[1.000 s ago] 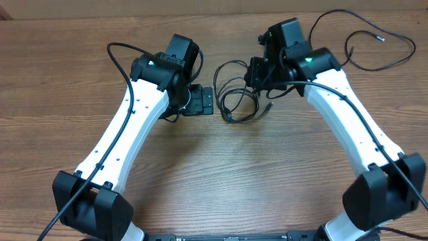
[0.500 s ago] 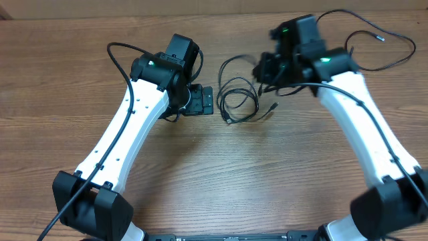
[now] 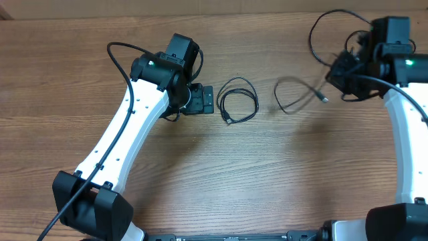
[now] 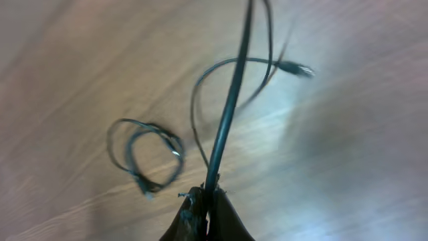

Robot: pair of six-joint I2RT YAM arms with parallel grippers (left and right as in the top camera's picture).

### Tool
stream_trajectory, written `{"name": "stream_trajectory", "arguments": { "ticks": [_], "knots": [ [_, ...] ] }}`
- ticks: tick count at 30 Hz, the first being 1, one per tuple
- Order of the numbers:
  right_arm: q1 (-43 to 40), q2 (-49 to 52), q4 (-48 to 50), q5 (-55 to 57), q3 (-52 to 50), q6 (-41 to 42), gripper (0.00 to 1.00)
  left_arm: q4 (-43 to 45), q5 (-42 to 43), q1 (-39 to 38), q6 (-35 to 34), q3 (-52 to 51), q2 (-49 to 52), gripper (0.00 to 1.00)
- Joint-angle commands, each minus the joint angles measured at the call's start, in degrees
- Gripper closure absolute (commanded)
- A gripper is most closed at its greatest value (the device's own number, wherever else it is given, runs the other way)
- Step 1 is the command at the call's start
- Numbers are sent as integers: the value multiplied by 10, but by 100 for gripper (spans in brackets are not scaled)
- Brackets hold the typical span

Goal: Untangle cables

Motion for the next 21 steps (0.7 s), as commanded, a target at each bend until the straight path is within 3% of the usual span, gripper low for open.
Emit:
{"name": "stream_trajectory", "arguments": {
  "ticks": [1, 7, 12, 18, 21],
  "knots": [
    [-5, -5, -16, 30, 6, -8, 96, 6, -3, -1, -8, 0, 4, 0],
    [-5, -5, -22, 33, 2, -16, 96, 3, 1, -1, -8, 0, 4, 0],
    [-5, -4, -21, 33, 2, -16, 66, 5, 11, -1, -8, 0, 4, 0],
    [-4, -4, -21, 33, 2, -16, 57, 5, 12, -1, -8, 0, 4, 0],
    [-4, -4, -20, 30, 2, -16, 34, 5, 12, -1, -8, 0, 4, 1]
  ]
}}
